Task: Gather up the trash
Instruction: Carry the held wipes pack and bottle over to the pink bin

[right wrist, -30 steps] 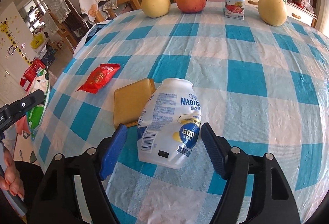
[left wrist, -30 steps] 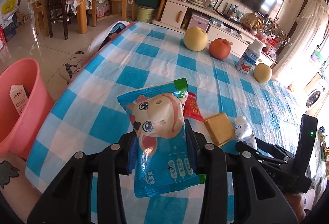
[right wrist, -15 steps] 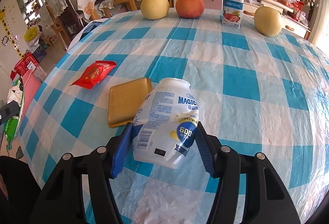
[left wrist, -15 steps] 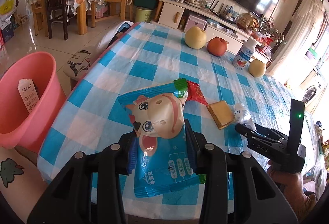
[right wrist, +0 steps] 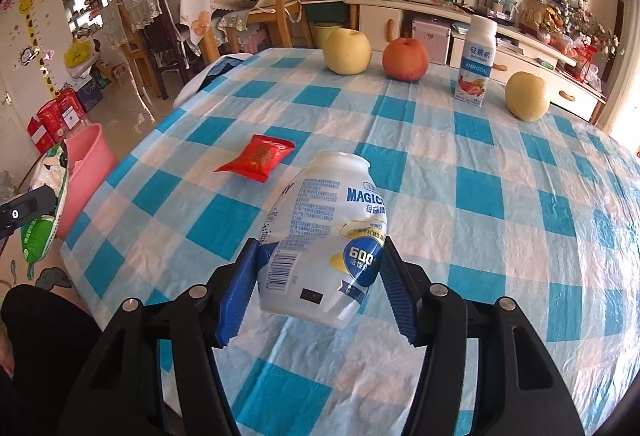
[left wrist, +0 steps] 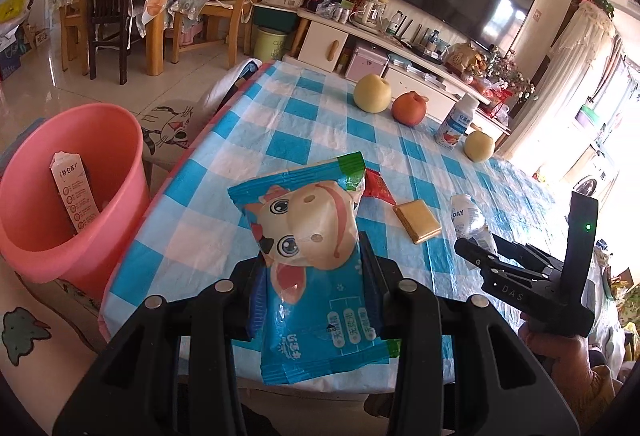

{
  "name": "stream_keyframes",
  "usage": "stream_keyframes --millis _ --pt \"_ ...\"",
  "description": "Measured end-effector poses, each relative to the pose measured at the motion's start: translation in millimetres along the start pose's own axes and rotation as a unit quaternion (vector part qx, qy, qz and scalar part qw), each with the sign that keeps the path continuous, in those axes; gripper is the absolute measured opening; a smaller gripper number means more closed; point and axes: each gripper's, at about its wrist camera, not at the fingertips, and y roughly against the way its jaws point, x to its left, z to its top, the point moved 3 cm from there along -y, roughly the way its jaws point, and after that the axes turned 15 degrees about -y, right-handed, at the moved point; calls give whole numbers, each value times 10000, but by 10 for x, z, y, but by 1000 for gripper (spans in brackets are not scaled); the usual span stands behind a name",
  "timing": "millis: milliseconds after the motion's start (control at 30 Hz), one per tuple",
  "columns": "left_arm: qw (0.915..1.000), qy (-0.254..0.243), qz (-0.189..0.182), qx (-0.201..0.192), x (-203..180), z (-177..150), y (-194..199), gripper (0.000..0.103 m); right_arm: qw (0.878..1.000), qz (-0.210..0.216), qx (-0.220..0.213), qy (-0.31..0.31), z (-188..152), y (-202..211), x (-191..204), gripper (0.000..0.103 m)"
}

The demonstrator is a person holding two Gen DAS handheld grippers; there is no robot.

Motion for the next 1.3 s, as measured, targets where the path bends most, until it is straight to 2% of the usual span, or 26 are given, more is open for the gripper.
stream_keyframes --millis 200,700,833,1300 --pt "9998 74 132 -164 239 -21 233 41 9992 286 22 265 -124 156 395 60" --pt "9919 351 1163 -374 1157 -107 650 41 9889 1080 11 1016 -153 397 1515 61" --pt "9888 399 1397 -356 1339 -142 685 41 9836 1297 53 1255 -139 390 1830 61" --pt "9837 680 1659 -137 1875 -253 505 41 9668 1958 138 1633 6 257 2647 61"
